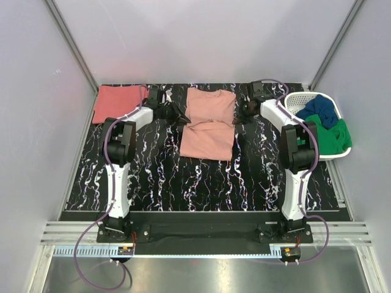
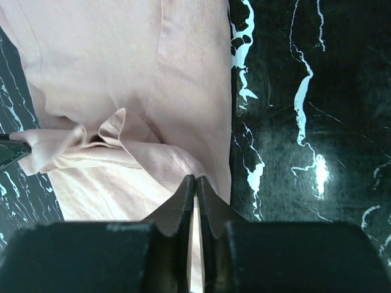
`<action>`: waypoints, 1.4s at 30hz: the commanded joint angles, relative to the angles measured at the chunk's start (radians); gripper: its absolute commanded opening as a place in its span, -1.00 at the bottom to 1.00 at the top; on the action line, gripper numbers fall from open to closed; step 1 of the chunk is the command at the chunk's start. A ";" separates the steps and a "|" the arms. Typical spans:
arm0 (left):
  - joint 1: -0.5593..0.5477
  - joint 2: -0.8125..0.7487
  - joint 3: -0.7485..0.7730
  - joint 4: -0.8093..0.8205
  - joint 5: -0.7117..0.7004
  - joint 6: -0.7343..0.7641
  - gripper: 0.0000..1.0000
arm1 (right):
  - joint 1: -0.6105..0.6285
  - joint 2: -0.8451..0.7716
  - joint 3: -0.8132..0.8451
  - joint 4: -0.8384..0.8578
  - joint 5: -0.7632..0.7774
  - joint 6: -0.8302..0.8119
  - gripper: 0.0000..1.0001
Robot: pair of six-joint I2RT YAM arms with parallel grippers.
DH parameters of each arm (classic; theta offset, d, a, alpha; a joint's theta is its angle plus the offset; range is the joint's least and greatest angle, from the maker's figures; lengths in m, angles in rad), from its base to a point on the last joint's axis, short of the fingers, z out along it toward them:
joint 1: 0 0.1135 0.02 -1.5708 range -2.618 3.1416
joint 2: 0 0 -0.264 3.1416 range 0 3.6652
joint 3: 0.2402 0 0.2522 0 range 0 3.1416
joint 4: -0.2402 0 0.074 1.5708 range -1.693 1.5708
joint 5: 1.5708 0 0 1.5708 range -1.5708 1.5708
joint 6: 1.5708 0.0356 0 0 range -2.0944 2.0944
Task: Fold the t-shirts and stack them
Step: Fold the tshirt
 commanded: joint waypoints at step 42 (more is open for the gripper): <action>-0.038 -0.134 0.012 -0.135 -0.270 0.239 -1.00 | -0.078 -0.007 0.003 0.103 -0.064 0.083 -0.87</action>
